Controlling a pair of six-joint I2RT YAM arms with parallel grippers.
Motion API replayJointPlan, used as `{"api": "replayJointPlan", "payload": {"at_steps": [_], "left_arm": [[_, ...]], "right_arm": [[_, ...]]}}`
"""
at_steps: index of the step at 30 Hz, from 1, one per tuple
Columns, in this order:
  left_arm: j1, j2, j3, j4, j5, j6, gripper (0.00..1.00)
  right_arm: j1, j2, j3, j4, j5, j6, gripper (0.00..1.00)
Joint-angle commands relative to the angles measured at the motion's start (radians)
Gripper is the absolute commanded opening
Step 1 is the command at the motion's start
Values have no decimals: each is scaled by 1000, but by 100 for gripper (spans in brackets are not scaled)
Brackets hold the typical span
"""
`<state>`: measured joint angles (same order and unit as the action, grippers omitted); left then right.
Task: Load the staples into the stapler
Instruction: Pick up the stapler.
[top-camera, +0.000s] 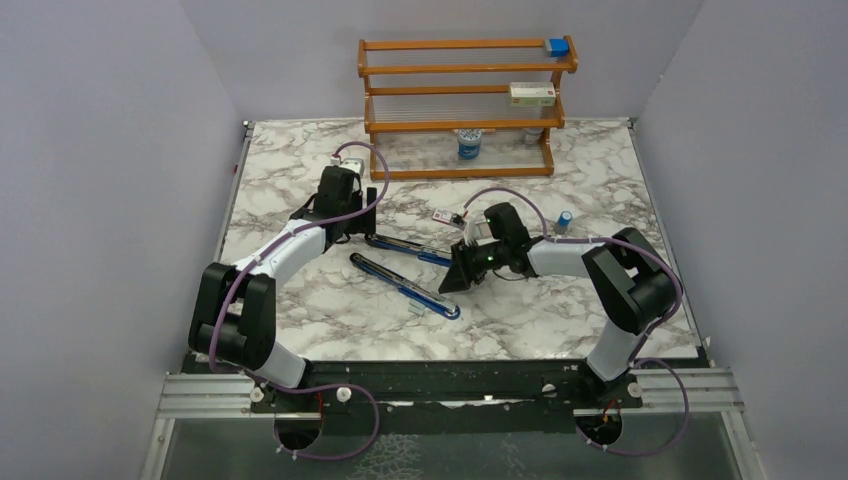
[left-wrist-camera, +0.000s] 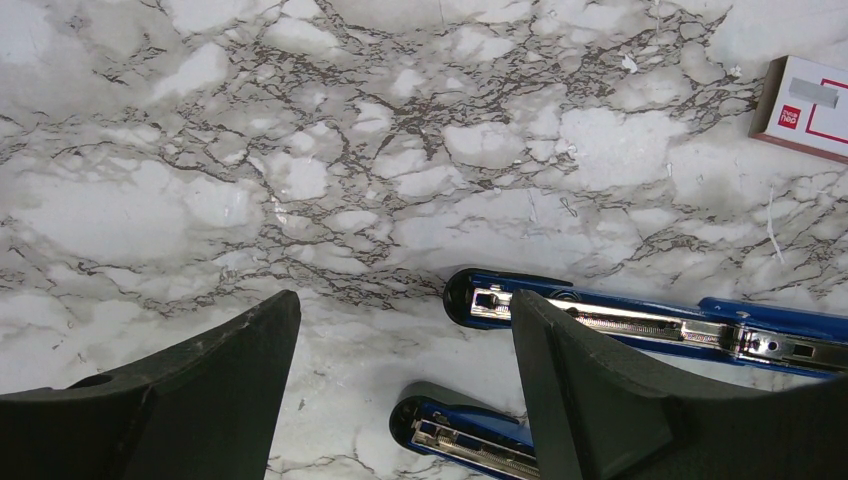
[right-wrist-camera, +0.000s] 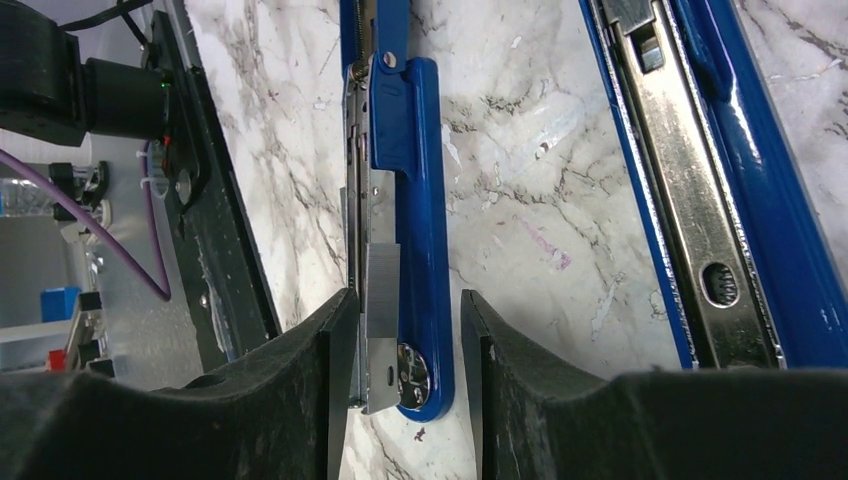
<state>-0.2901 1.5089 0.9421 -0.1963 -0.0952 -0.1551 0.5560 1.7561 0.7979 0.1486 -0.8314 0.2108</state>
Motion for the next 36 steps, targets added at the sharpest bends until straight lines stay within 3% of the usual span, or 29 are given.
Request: {"api": "replayJointPlan", "payload": {"at_steps": [1,36], "left_arm": [[2,7,30,21,18,4,80],[0,-18,30,21,21,-3,80]], "right_arm": [[-4,-14,-18,62,-64,15,45],[45,0,6,-49,-12,-29,39]]}}
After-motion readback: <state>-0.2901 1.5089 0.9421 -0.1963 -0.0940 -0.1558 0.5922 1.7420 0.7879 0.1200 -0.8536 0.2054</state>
